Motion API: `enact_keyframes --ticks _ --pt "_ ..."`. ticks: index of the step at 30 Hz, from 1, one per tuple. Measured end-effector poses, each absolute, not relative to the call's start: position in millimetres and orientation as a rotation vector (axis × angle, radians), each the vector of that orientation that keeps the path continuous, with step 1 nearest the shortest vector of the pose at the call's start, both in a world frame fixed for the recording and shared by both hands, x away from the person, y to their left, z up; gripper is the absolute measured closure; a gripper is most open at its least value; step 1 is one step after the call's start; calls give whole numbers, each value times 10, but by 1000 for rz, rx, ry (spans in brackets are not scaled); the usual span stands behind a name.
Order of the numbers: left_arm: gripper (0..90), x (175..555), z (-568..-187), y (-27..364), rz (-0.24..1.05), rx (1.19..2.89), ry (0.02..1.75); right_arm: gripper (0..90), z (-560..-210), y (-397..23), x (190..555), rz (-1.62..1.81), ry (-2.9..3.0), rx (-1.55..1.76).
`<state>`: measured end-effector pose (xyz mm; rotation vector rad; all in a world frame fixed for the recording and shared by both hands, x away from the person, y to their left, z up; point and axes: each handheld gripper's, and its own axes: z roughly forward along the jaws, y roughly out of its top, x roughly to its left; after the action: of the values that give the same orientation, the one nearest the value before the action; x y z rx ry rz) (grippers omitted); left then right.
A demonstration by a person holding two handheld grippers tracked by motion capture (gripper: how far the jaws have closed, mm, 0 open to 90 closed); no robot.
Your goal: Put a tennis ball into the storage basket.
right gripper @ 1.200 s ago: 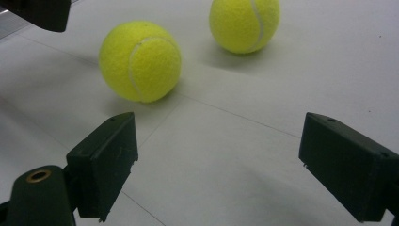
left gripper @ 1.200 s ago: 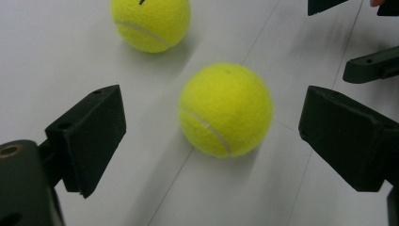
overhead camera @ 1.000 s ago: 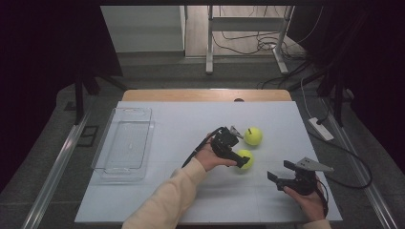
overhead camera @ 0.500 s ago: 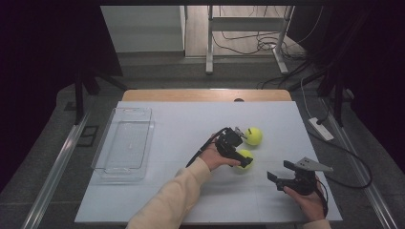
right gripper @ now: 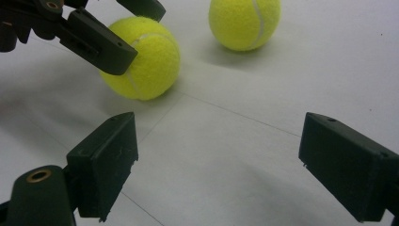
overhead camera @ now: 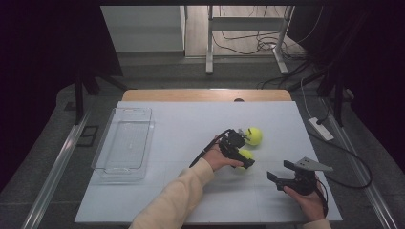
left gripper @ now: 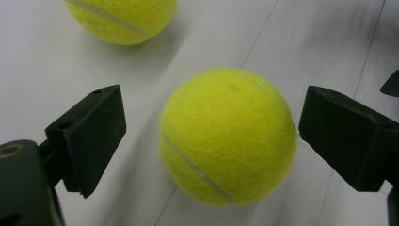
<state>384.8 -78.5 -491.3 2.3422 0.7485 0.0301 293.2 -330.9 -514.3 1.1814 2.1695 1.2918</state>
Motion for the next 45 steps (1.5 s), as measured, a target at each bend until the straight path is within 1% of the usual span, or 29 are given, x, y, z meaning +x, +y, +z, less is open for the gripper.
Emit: enact_keyframes --ticks 7,10,12,13,24,45 --pt "101 3852 -4977 -861 15 2377 734 119 -5149 -3312 2932 1290 2172 1183" --pt "181 3840 -4987 -879 24 2381 750 119 -5151 -3313 2934 1287 2173 1183" --pt "252 3838 -4984 -877 13 2375 749 119 -5150 -3312 2931 1286 2173 1182" --pt "267 3838 -4981 -875 14 2375 748 119 -5151 -3313 2931 1285 2174 1182" --pt "281 3817 -4925 -839 -4 2371 719 119 -5152 -3316 2934 1282 2170 1182" --pt "282 3732 -4759 -630 58 2319 696 119 -5151 -3323 2927 1286 2164 1191"
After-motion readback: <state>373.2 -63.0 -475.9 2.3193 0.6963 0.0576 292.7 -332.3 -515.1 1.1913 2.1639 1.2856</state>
